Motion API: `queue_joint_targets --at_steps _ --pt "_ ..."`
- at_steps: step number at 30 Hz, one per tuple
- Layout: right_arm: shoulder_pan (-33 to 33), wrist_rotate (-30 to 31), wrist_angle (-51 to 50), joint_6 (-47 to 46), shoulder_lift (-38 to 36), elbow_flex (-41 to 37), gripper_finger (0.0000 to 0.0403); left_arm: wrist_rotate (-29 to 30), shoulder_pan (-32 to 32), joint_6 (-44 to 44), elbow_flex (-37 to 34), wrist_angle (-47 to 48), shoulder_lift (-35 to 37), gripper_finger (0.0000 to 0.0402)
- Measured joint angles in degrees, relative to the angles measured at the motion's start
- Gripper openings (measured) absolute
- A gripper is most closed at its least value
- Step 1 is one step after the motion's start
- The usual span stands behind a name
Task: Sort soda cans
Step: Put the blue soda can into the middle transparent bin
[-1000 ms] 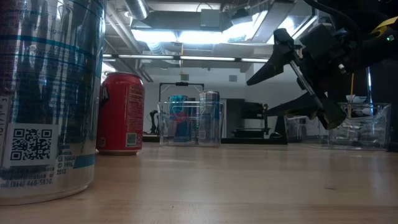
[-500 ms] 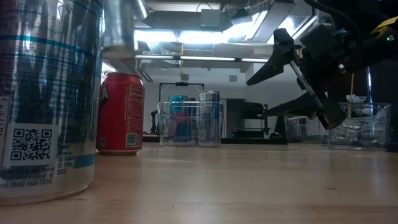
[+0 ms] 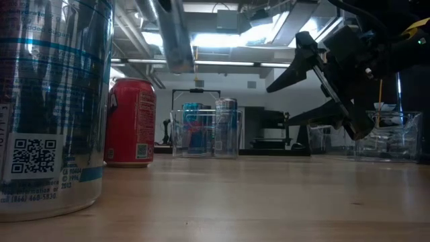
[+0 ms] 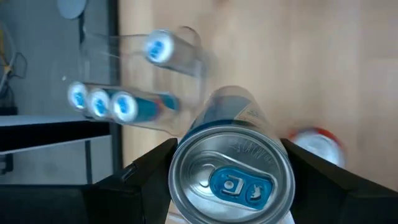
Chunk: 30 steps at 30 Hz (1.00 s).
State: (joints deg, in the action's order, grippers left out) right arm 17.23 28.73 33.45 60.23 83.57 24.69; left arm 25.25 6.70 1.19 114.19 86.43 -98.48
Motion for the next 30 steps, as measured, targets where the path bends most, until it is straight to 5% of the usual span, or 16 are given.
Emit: queue_joint_targets --at_steps 13,30 --pt "0.00 0.02 -0.64 -0.64 0.00 0.00 0.0310 -5.64 -17.78 9.82 -4.95 -10.43 -0.04 0.0236" --pt "0.00 0.15 -0.83 -1.03 0.00 0.00 0.0310 -13.20 -26.18 13.19 -20.31 -22.79 -0.11 0.0237"
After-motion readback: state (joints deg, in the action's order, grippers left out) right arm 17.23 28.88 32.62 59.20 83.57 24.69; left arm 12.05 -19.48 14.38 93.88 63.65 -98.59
